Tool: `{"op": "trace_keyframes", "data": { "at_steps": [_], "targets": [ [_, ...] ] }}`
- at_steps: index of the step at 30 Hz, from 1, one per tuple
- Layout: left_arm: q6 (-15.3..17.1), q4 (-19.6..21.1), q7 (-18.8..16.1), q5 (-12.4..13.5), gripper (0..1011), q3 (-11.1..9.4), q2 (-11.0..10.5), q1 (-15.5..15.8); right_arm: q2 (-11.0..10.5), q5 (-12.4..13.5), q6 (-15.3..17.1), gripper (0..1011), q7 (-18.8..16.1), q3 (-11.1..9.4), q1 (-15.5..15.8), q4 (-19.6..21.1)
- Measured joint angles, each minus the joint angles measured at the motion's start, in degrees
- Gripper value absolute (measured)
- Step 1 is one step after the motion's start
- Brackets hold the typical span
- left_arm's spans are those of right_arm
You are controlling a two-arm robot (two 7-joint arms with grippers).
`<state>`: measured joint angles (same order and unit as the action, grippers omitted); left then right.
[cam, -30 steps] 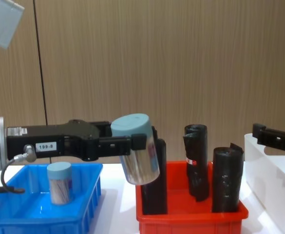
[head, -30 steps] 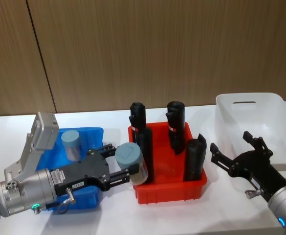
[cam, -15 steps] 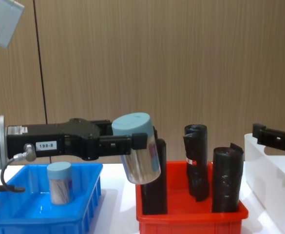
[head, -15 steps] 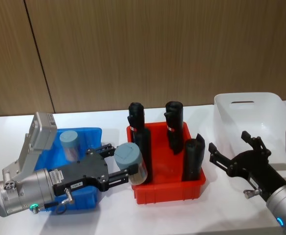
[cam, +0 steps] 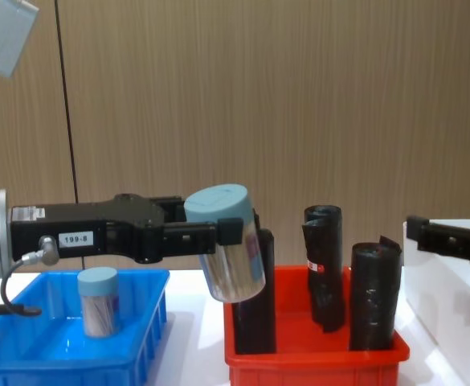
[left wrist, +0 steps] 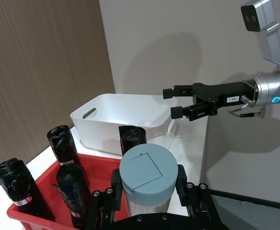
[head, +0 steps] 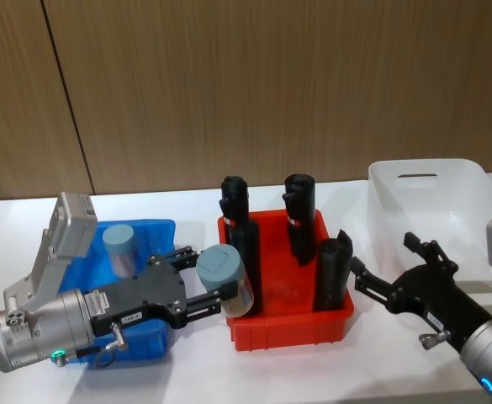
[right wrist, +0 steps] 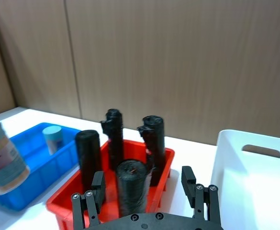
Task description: Pick the cotton swabs from the blue box and place them into the white box.
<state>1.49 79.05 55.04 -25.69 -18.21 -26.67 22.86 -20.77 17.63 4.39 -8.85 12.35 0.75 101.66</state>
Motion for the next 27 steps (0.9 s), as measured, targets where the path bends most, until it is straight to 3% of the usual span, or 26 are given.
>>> {"op": "trace_keyframes", "data": {
  "at_steps": [16,27],
  "targets": [
    [-0.1,0.0,0.0,-0.1,659,0.0,0.0,0.1,-2.8,1.8,6.4,1002,-13.2,-0.6,-2.0,-0.1],
    [-0.1,0.0,0.0,-0.1,659,0.0,0.0,0.1,-2.4,0.9,9.5,1001,-22.0,0.7,-5.2,-2.5]
  ]
}}
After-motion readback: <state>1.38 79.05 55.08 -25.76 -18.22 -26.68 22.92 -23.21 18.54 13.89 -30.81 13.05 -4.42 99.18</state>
